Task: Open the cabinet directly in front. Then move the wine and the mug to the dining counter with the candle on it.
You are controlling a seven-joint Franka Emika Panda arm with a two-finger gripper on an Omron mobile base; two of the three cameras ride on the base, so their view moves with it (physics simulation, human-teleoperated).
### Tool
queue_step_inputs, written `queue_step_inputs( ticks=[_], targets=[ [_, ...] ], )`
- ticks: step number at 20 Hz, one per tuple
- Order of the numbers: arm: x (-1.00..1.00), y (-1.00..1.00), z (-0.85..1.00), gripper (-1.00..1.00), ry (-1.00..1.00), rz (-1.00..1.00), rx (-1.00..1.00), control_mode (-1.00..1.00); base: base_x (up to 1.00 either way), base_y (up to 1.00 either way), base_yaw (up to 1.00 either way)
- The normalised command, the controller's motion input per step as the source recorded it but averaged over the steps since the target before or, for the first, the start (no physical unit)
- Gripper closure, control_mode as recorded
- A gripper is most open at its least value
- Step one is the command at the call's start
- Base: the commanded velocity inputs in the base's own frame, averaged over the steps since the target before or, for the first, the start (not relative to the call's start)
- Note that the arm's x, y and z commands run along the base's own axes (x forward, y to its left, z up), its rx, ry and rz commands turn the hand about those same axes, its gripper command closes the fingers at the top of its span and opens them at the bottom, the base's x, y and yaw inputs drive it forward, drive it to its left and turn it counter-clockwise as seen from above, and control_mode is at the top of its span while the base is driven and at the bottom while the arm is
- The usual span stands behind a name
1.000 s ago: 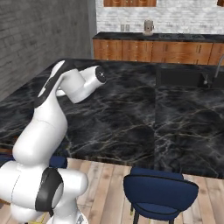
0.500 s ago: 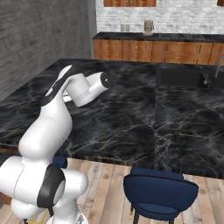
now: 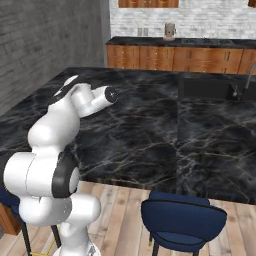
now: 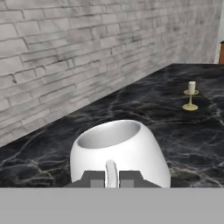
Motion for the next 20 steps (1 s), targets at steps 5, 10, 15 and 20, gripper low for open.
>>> queue_step_inputs(
  ticks=[5,10,15,20],
  targets=[
    [0.94,0.26,-0.37,1.00,0.00,-0.08,0.00,-1.00,0.00,0.00,0.00],
    [0.32,0.08,-0.55,1.00,-0.18,-0.02,0.05,-1.00,0.00,0.00,0.00],
    [0.00,0.00,-0.43,1.00,-0.24,-0.01,0.05,-1.00,0.00,0.00,0.00],
    [0.03,0.00,-0.01,1.00,0.00,0.00,0.01,-1.00,0.00,0.00,0.00]
  ],
)
